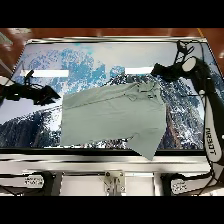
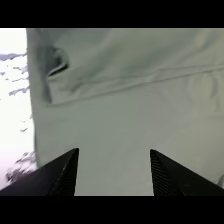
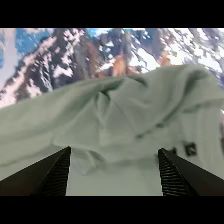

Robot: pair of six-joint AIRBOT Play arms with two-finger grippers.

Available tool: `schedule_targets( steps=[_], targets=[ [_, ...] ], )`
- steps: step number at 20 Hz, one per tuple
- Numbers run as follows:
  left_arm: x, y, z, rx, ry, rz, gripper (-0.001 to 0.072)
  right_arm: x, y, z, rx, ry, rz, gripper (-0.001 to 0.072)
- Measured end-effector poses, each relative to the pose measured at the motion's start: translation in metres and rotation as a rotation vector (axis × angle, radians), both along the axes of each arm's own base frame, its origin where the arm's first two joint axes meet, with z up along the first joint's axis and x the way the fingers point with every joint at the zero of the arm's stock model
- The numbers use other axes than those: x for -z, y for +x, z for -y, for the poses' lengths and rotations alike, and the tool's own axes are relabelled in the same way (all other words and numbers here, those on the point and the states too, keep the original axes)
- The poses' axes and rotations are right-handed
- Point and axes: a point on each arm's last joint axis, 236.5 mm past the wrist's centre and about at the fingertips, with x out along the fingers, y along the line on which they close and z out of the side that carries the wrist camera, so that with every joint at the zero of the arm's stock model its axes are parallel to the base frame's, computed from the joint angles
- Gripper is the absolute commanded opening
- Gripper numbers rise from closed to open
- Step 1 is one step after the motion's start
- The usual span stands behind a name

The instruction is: Fold the shirts.

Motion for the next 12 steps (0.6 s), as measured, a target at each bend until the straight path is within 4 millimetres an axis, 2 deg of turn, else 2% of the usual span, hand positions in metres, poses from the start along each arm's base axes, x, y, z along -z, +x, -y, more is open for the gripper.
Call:
schedule_targets(
  steps=[2, 3, 4, 6, 7, 9, 12],
  targets=[
    [-0.005, -0.039, -0.027, 0.006, 0.014, -0.093, 0.0547, -0.007, -0.033, 0.040, -0.016, -0.124, -0.085, 0.0657],
    [-0.004, -0.060, -0.040, -0.009, 0.022, -0.130, 0.0646, -0.004, -0.055, 0.064, -0.018, -0.184, -0.158, 0.0657],
    [-0.003, -0.081, -0.050, -0.023, 0.023, -0.164, 0.0677, -0.002, -0.075, 0.083, -0.013, -0.216, -0.223, 0.0657],
    [0.010, -0.126, -0.059, -0.055, 0.013, -0.226, 0.0677, 0.009, -0.115, 0.114, 0.012, -0.210, -0.358, 0.0657],
    [0.018, -0.145, -0.057, -0.068, -0.004, -0.247, 0.0677, 0.016, -0.130, 0.118, 0.020, -0.169, -0.409, 0.0657],
    [0.042, -0.177, -0.046, -0.088, -0.046, -0.284, 0.0672, 0.028, -0.150, 0.110, 0.022, -0.035, -0.468, 0.0657],
    [0.071, -0.200, -0.018, -0.108, -0.127, -0.295, 0.0653, 0.043, -0.162, 0.087, 0.015, 0.129, -0.501, 0.0657]
  ],
)
